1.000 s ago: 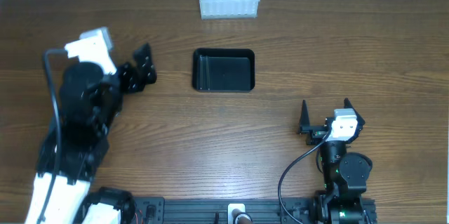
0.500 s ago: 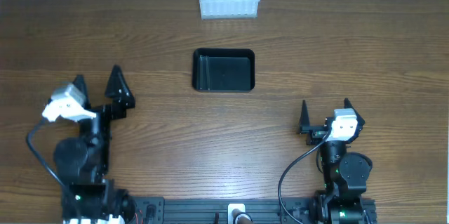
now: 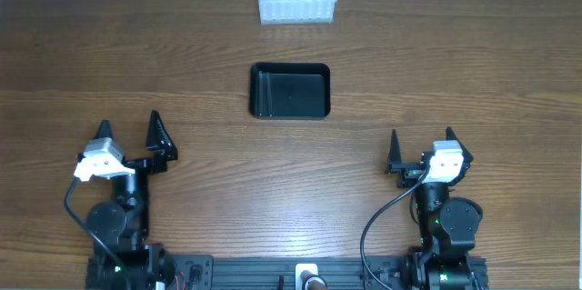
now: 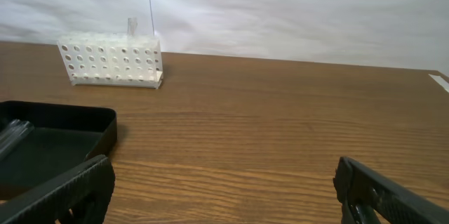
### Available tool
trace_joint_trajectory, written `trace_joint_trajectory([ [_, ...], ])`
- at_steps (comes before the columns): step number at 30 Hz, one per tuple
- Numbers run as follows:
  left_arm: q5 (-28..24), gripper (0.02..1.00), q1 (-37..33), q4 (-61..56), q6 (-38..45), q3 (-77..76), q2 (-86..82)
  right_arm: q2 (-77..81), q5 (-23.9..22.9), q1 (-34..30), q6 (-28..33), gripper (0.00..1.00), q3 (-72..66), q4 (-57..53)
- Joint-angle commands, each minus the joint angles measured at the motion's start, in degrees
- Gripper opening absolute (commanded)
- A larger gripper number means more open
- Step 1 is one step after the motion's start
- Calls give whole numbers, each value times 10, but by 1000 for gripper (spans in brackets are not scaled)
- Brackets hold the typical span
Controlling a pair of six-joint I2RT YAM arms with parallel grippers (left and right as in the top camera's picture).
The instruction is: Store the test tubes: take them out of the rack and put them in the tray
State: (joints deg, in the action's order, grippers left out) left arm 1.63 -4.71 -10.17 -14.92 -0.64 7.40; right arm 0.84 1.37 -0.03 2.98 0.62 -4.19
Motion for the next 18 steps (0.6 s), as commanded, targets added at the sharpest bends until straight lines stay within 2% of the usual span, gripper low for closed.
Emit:
trace_joint_trajectory([
  [1,-5,998,-4,71,58,3,-39,-6,-5,-3,-4,991,-3,-2],
  [5,-8,998,-4,145,59,3,-72,-6,-5,-3,-4,993,-3,-2],
  [9,-10,998,5,145,103,3,-72,-6,-5,-3,-4,991,-3,-2],
  [18,-10,998,50,145,102,3,-72,-6,-5,-3,-4,991,-3,-2],
])
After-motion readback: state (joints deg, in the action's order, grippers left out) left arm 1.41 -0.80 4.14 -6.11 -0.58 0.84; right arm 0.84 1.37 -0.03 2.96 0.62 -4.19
